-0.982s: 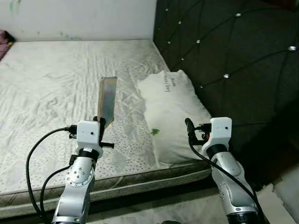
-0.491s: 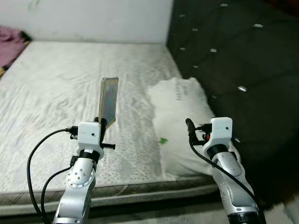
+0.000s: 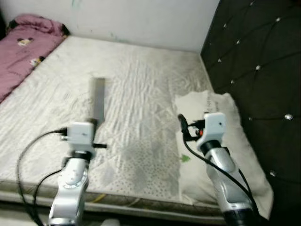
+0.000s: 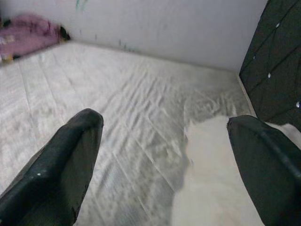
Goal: Clean up the room
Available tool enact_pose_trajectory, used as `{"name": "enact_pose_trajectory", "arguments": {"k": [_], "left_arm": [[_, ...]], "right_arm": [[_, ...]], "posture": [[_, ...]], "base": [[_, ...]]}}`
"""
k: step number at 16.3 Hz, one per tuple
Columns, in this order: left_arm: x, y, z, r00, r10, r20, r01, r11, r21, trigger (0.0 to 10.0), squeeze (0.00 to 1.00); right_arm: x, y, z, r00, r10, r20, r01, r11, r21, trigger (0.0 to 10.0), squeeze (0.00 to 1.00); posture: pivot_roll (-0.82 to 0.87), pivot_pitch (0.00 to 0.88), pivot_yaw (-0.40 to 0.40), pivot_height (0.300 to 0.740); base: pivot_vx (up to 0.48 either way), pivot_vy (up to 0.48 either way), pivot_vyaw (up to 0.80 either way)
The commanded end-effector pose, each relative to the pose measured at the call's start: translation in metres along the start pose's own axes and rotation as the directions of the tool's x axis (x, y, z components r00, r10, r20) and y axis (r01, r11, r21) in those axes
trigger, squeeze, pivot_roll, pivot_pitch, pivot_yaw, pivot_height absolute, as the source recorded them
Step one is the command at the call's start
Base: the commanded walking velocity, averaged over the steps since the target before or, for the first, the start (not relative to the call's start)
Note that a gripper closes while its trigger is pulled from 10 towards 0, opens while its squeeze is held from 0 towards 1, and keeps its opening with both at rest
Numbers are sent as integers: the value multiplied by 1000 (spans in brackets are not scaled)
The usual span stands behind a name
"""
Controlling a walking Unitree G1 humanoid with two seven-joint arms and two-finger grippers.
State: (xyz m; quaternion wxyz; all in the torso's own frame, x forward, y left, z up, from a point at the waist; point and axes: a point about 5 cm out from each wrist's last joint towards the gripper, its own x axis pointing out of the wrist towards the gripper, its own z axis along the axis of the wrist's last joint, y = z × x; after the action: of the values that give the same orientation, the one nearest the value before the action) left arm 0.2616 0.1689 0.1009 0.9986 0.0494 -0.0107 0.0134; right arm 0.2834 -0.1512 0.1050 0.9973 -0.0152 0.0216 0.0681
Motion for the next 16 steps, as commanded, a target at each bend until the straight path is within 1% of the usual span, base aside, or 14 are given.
{"name": "enact_pose_trajectory", "arguments": {"k": [1,2,3,5,8,9,10,11,12,13,14,16], "left_arm": [[3,-13,11,998,-35,48,35,999,-6,10000,0],[3,-13,9,999,-31,21,31,999,-10,10000,0],[4,-12,8,1000,-27,16,28,999,-17,10000,0],[4,-12,8,998,-52,28,53,998,-27,10000,0],[-1,-13,9,999,-47,25,49,997,-67,10000,0],[-2,-14,11,998,-55,23,57,995,-77,10000,0],[-4,-16,11,998,-67,22,68,994,-81,10000,0],[-6,-15,10,998,-64,16,65,994,-89,10000,0],[-11,-11,9,999,-48,2,48,993,-109,10000,0],[-13,-10,9,999,-48,3,47,993,-111,10000,0],[-19,-8,11,997,-70,13,71,988,-140,10000,0],[-23,-5,9,997,-80,-10,78,988,-134,10000,0]], "right_arm": [[-4,-14,-6,998,-53,-26,53,999,-6,10000,0],[-4,-14,-6,998,-52,-27,52,999,-6,10000,0],[-3,-14,-5,998,-51,-26,51,999,-3,10000,0],[-3,-15,-5,998,-54,-26,54,999,-3,10000,0],[-7,-18,-2,996,-88,-9,88,996,9,10000,0],[-7,-20,0,996,-93,-2,93,996,10,10000,0],[-6,-23,-4,993,-112,-26,113,992,51,10000,0],[-4,-22,-5,993,-114,-36,117,990,75,10000,0],[-4,-18,-4,995,-99,-31,101,992,77,10000,0],[-5,-17,-4,995,-96,-31,98,992,83,10000,0],[-7,-14,-7,994,-102,-44,106,989,101,10000,0],[-7,-9,-8,992,-116,-51,122,984,129,10000,0]], "posture": [[2,0,-50,740],[2,0,-50,740],[6,0,-50,740],[0,0,-42,740],[-10,0,-25,740],[-5,0,-30,740],[15,0,-48,740],[20,0,-49,740],[35,0,-48,740],[38,1,-47,740],[53,12,-44,740],[49,33,-30,740]], "base": [[0,0,0],[0,0,0],[0,0,0],[0,0,0],[0,0,0],[0,0,0],[0,0,0],[0,0,0],[0,0,0],[0,0,0],[0,0,0],[0,0,0]]}}
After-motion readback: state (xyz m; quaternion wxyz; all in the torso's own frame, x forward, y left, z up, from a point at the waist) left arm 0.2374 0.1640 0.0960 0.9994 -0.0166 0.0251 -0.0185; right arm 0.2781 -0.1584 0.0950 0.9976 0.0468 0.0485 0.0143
